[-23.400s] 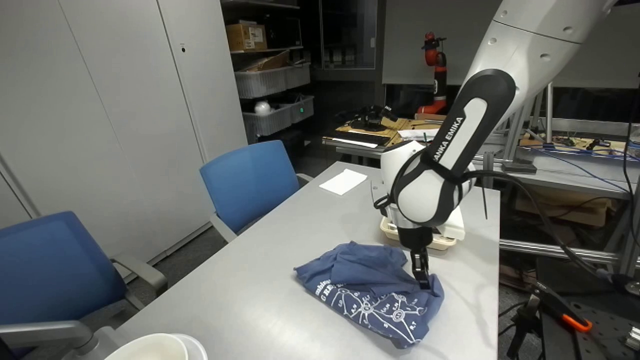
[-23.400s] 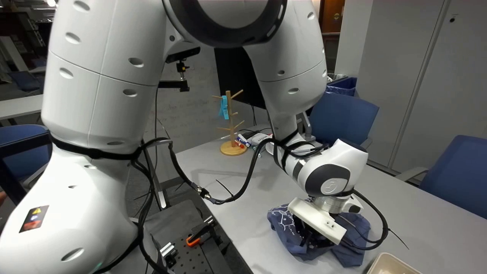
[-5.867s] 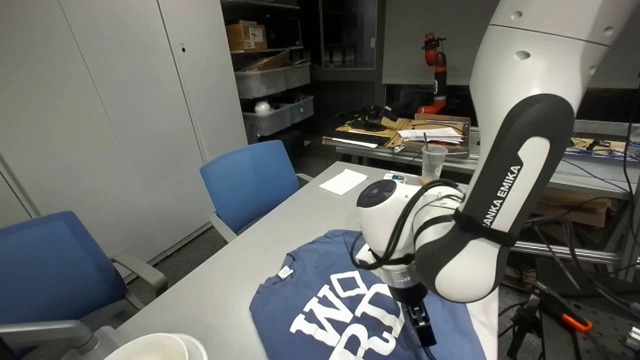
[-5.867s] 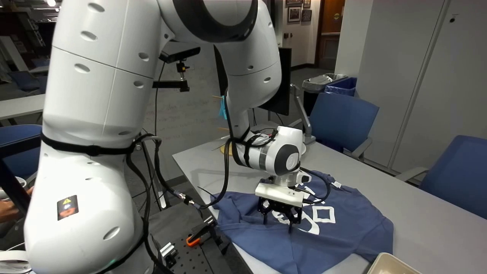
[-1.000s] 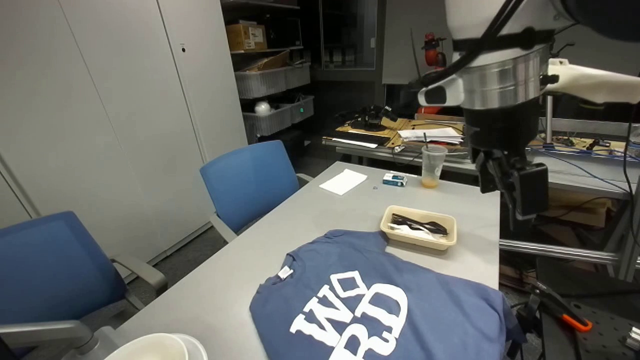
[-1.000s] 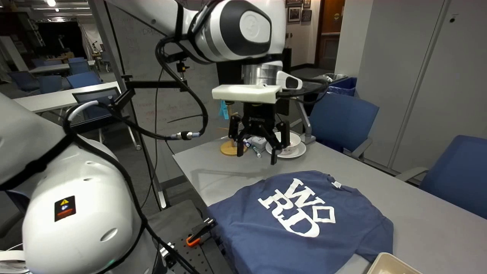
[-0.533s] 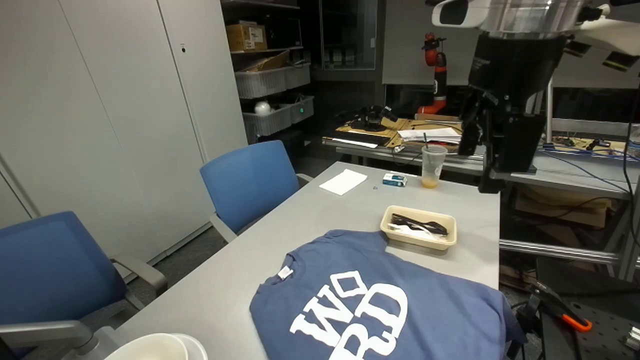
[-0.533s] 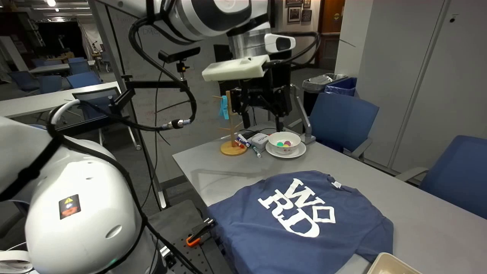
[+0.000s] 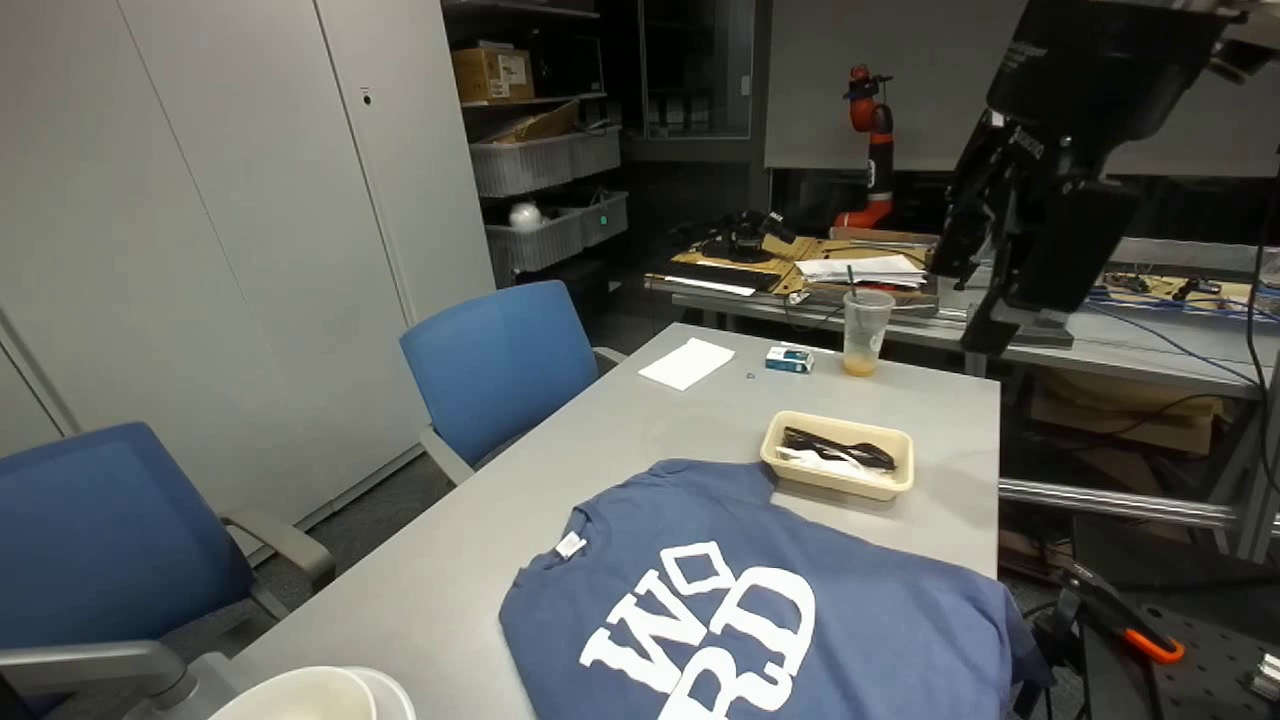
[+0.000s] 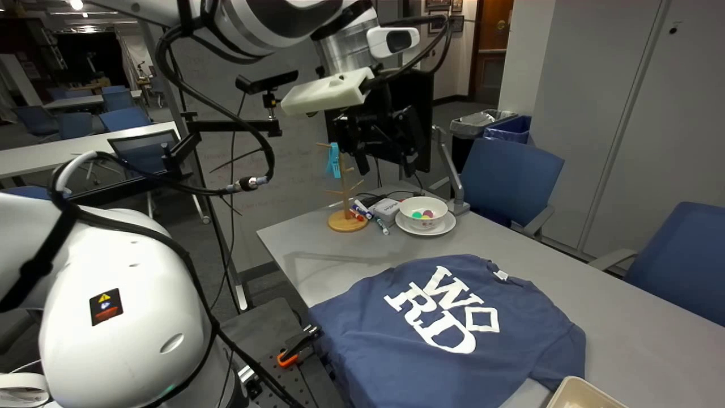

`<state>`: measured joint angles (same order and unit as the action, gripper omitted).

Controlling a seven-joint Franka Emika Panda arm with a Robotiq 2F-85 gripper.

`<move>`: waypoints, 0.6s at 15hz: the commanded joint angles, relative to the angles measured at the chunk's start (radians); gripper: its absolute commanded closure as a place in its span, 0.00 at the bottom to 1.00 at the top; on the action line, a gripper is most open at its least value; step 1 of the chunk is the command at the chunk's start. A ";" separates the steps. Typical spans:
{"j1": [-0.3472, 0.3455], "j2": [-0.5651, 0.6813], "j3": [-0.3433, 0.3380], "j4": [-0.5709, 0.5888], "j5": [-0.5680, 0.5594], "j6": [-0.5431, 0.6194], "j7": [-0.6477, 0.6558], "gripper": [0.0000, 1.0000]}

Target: Unfold the blue shirt

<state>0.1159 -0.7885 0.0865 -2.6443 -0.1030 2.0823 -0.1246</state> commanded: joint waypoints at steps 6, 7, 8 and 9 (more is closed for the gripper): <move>0.005 -0.051 0.001 -0.028 -0.004 -0.004 0.019 0.00; 0.005 -0.051 0.001 -0.028 -0.004 -0.004 0.019 0.00; 0.005 -0.051 0.001 -0.028 -0.004 -0.004 0.019 0.00; 0.005 -0.051 0.001 -0.028 -0.004 -0.004 0.019 0.00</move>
<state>0.1160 -0.8407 0.0919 -2.6753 -0.1031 2.0823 -0.1090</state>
